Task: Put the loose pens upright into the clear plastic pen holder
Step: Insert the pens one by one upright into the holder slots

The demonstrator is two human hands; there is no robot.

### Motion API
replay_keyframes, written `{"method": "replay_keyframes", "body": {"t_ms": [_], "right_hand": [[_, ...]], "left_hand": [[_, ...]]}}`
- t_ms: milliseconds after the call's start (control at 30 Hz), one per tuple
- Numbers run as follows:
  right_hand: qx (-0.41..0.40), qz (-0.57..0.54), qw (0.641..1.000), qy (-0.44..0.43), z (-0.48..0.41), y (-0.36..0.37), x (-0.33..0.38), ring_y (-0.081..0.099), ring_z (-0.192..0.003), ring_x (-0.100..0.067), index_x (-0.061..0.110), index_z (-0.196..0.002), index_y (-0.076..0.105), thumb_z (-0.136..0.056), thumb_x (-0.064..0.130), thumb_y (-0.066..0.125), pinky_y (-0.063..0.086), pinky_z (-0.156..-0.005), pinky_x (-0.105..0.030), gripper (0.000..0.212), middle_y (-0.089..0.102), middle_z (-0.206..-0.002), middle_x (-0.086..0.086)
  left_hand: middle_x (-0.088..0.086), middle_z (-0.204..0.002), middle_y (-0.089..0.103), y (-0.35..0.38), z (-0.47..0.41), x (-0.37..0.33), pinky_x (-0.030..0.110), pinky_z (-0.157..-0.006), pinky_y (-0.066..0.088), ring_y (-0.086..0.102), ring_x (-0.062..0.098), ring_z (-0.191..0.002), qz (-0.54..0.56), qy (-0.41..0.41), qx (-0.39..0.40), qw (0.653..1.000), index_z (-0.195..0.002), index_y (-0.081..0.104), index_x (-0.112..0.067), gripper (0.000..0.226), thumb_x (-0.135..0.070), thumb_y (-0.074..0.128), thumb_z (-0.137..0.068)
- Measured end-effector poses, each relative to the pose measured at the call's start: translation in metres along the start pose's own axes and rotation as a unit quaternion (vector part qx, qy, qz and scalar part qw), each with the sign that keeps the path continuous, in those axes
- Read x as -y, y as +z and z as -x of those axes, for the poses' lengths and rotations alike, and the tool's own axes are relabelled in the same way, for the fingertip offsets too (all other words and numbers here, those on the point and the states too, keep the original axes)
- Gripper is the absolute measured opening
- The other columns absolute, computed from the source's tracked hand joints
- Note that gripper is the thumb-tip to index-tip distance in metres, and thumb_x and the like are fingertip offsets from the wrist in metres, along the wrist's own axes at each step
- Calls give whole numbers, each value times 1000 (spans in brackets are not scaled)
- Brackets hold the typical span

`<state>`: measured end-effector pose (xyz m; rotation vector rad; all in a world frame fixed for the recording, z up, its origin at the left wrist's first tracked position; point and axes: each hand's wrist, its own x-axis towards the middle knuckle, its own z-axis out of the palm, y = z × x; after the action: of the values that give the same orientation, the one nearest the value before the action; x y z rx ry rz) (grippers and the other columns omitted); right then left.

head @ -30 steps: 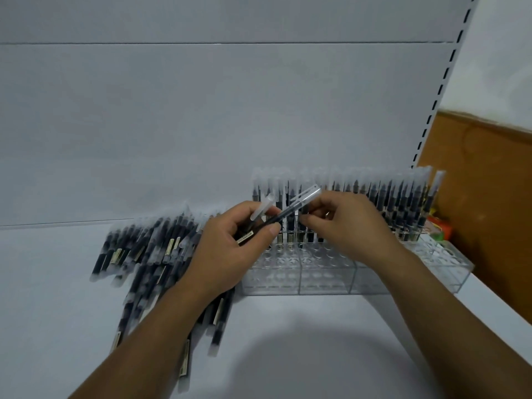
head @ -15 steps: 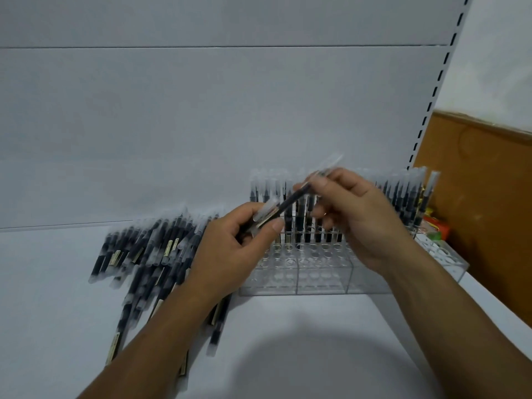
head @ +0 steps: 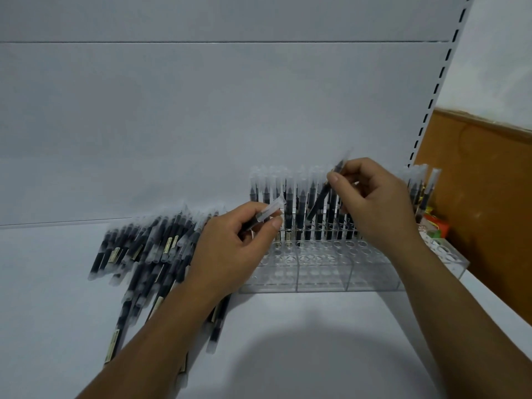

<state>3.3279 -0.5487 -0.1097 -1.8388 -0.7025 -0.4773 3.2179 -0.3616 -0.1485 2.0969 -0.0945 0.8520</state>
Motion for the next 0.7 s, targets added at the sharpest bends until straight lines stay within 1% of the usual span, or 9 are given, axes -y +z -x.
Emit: {"method": "replay_keyframes", "body": {"t_ms": [67,133,233,333,400,433,500,567,700], "right_hand": [[-3,1,1000,-2,0,0,0,62,-65,-38,35,-82,58,-92,32,63,55,-61,-49,12,66,-74,-6],[-7,6,1000,-8,0,0,0,62,-65,-38,36,-81,57,-92,32,64,55,-61,-50,13,66,-74,-5],[-9,13,1000,-12,0,0,0,62,-64,-36,32,-84,59,-92,31,64,56,-62,-49,10,66,-73,-8],[-14,24,999,-16,-1,0,-2,60,-62,-32,29,-85,60,-92,31,65,55,-59,-41,8,65,-69,-4],[-16,30,999,-16,-1,0,-3,58,-60,-26,29,-86,60,-92,32,65,51,-54,-34,8,64,-67,2],[-9,38,999,-14,0,0,-4,57,-58,-21,31,-86,60,-91,33,65,49,-50,-29,8,63,-68,7],[39,78,996,-6,0,2,-7,54,-55,-9,32,-87,60,-90,35,66,43,-53,-21,7,61,-70,15],[90,119,989,8,1,5,-9,53,-56,-3,32,-88,59,-90,37,65,41,-56,-21,9,59,-72,18],[85,146,986,9,2,10,-8,51,-56,1,32,-88,58,-91,38,64,38,-55,-21,10,58,-71,19]], "left_hand": [[0,-58,56,0,0,0,35,-47,42,46,16,-48,-5,2,0,1000,-98,67,-33,22,-49,57,-88],[-2,-58,56,1,0,1,32,-46,40,44,9,-47,-8,4,1,1000,-98,67,-33,22,-50,56,-88],[-3,-57,55,1,0,1,31,-46,40,43,8,-47,-11,3,4,1000,-98,67,-33,22,-50,56,-88],[-3,-58,56,1,0,1,33,-46,41,45,13,-48,-17,4,3,1000,-98,67,-33,21,-50,56,-88],[-2,-58,56,1,0,0,32,-46,41,46,13,-48,-19,6,4,1000,-97,67,-33,20,-49,56,-89],[-2,-58,56,1,0,0,31,-46,41,46,12,-48,-18,6,5,1000,-97,67,-33,20,-48,57,-89],[-2,-59,56,1,1,0,30,-46,40,46,11,-48,-18,6,7,1000,-97,67,-33,19,-47,57,-89],[-1,-59,56,1,1,-1,32,-47,41,46,11,-48,-19,5,8,1000,-97,67,-33,19,-48,57,-89],[-1,-58,56,2,1,-2,34,-46,41,45,13,-48,-16,4,6,1000,-99,66,-35,22,-51,56,-88]]}}
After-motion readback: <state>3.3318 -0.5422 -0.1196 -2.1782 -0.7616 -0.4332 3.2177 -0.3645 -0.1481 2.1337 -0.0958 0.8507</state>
